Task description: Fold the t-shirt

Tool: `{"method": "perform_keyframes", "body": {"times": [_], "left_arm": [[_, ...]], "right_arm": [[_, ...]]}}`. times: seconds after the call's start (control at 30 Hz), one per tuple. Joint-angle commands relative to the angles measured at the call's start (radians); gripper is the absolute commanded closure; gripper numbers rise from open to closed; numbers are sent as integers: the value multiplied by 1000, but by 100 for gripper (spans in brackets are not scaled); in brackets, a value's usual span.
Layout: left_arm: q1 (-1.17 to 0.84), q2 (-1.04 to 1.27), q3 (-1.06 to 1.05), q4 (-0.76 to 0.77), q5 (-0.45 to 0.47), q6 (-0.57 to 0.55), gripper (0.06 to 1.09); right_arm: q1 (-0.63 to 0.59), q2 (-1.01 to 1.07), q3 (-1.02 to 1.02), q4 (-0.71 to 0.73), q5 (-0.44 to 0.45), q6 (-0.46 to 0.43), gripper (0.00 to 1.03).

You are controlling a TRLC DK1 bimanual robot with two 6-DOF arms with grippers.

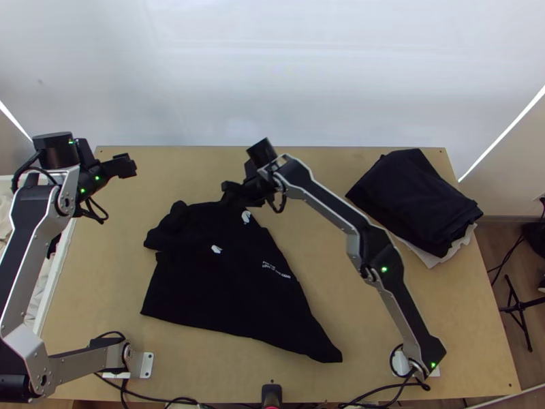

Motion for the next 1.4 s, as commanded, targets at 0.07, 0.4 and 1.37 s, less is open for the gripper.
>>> {"method": "perform_keyframes", "body": {"times": [0.07, 0.4, 1.37], "left_arm": [[-17, 9, 0, 13, 0, -10, 10], [-17, 19, 18, 13, 0, -7, 10], [-17, 79, 92, 11, 2, -9, 10]], "right_arm": [[9, 141, 51, 117, 19, 8, 43], [12, 169, 54, 230, 50, 7, 43], [-231, -334, -588, -132, 300, -82, 100]]}}
